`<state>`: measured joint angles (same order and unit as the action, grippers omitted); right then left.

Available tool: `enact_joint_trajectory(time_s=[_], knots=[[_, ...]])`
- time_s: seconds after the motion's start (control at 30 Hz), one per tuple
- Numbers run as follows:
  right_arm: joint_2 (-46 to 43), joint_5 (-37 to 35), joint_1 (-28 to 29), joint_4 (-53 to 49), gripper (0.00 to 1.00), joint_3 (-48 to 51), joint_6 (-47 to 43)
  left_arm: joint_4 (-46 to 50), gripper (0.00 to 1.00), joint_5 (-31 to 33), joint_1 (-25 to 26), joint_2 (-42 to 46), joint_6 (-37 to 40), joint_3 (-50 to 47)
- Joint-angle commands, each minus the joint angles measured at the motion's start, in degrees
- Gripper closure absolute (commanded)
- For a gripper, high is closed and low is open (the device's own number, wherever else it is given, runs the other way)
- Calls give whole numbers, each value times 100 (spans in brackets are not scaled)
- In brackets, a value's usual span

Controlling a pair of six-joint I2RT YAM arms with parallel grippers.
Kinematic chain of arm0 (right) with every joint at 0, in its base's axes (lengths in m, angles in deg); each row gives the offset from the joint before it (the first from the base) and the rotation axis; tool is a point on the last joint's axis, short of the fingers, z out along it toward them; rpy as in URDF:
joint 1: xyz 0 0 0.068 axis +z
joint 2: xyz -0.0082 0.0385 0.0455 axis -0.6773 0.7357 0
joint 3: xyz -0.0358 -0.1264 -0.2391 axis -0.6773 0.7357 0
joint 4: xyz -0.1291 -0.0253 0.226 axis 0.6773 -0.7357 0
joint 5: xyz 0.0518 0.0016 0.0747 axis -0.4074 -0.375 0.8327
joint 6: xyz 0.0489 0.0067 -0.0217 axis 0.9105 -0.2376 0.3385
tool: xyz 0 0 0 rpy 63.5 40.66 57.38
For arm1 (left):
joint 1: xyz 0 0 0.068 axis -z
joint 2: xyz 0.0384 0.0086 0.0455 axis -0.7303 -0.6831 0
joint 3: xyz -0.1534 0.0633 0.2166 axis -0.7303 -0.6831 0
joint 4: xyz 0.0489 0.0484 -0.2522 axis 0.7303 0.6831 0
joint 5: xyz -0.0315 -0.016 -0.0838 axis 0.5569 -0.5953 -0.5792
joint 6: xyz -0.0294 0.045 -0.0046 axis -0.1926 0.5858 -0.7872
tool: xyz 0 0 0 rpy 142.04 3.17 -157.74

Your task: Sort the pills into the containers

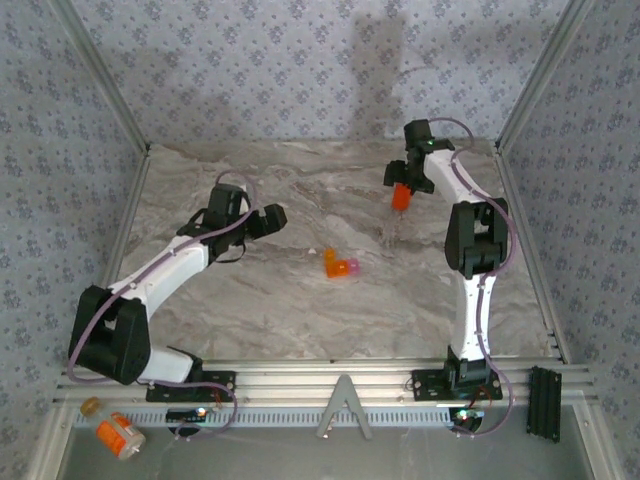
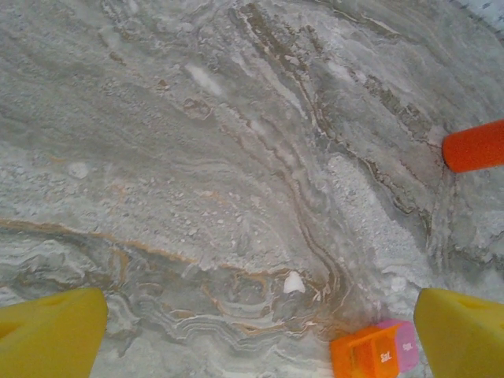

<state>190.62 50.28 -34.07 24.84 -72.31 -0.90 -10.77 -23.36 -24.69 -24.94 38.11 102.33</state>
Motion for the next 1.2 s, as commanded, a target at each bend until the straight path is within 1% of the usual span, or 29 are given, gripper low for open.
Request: enact_joint_trajectory(time_s=[0.0, 0.23, 0.4, 0.63, 0.73, 0.93, 1.07, 1.1, 1.17], knots=[[1, 144, 10, 39, 17, 217, 14, -148, 0, -157, -33, -119, -57, 218], [-132, 289, -39, 221, 26, 420, 73, -304, 0, -204, -33, -279, -170, 229], [-185, 380, -83, 206, 22, 308, 108, -321, 0, -265, -33, -423, -192, 319], [-343, 378, -104, 206, 24, 267, 87, -410, 0, -301, -33, -627, -222, 444], [-397, 380, -101, 245, 26, 279, 97, -424, 0, -345, -25, -727, -238, 516], [-401, 441, -114, 294, 35, 279, 134, -460, 0, -372, -16, -852, -256, 572], [-367, 501, -117, 312, 36, 279, 155, -488, 0, -394, -7, -887, -258, 583], [-356, 516, -125, 314, 39, 279, 152, -484, 0, -398, -7, -897, -261, 591], [-336, 544, -121, 315, 40, 279, 151, -502, 0, -408, -7, -918, -267, 602]])
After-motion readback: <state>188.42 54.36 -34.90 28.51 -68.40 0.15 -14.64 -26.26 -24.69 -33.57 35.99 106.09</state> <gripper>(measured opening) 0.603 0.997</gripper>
